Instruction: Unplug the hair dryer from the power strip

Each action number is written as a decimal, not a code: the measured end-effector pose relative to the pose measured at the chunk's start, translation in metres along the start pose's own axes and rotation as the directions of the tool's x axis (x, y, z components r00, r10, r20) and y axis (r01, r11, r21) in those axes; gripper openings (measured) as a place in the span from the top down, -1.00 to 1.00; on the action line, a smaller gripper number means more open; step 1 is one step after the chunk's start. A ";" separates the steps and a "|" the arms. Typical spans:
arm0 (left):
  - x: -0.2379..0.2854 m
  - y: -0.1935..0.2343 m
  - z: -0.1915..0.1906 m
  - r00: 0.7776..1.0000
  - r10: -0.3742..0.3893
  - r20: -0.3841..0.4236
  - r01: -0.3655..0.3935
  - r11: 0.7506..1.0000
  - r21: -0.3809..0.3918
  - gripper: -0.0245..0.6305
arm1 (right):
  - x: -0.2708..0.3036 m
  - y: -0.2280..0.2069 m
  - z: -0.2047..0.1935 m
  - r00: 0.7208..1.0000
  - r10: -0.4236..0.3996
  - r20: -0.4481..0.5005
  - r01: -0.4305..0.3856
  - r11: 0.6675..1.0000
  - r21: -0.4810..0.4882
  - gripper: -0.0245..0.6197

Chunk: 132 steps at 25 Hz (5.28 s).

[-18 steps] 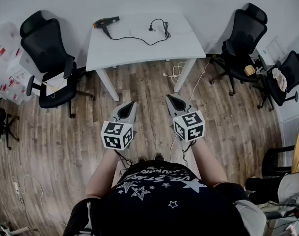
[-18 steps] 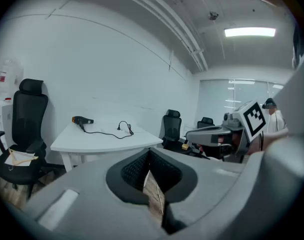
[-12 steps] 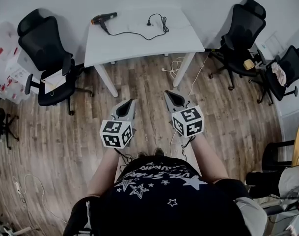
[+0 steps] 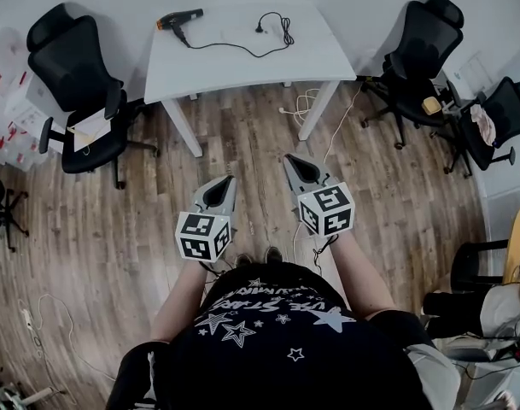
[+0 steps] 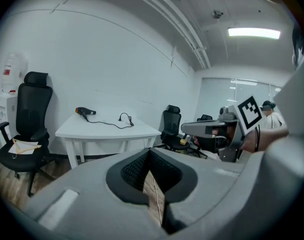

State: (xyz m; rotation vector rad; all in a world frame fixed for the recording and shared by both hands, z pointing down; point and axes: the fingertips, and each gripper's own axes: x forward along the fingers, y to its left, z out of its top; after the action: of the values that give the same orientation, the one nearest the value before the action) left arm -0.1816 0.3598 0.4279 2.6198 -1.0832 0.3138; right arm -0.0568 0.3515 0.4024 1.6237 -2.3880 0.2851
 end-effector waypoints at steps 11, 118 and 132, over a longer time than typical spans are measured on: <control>-0.015 0.024 -0.029 0.999 -0.023 -0.043 0.022 0.999 -0.035 0.90 | 0.000 0.019 -0.021 1.000 -0.009 -0.010 0.009 1.000 0.027 0.90; 0.511 0.342 0.176 0.995 0.006 -0.101 -0.016 0.995 -0.103 0.90 | 0.491 -0.374 0.080 0.980 -0.076 -0.184 0.097 0.990 0.107 0.90; 0.547 0.360 0.167 0.987 -0.048 -0.152 0.032 0.994 -0.106 0.90 | 0.517 -0.388 0.069 0.962 -0.119 -0.246 0.152 0.981 0.120 0.90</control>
State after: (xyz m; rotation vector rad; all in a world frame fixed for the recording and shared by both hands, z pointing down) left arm -0.0441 -0.2974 0.5048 2.4767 -0.9676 0.4320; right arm 0.1156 -0.2667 0.5041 1.6952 -2.1094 0.5944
